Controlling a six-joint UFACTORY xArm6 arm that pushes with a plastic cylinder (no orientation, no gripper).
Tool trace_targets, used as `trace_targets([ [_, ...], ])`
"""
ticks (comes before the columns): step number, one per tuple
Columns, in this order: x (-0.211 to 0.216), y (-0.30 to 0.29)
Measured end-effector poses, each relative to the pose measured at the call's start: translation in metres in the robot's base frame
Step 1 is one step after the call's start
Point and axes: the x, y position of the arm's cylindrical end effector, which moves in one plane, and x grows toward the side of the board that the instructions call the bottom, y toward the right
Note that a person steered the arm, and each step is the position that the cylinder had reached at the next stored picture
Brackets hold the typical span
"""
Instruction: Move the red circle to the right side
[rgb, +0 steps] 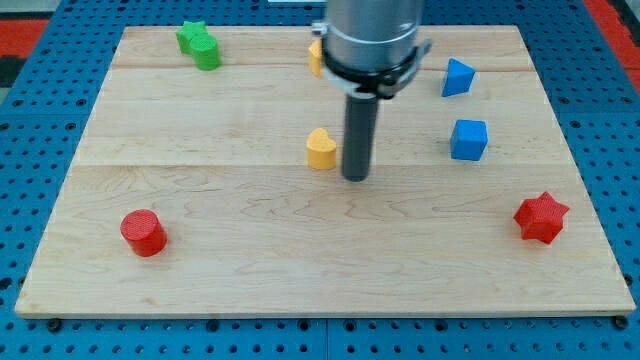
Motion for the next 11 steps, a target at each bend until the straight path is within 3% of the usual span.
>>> trace_targets([
  [1, 0.020, -0.081],
  [3, 0.020, -0.230],
  [5, 0.046, -0.322],
  [6, 0.086, -0.298],
  [9, 0.085, -0.169],
  [11, 0.083, -0.132],
])
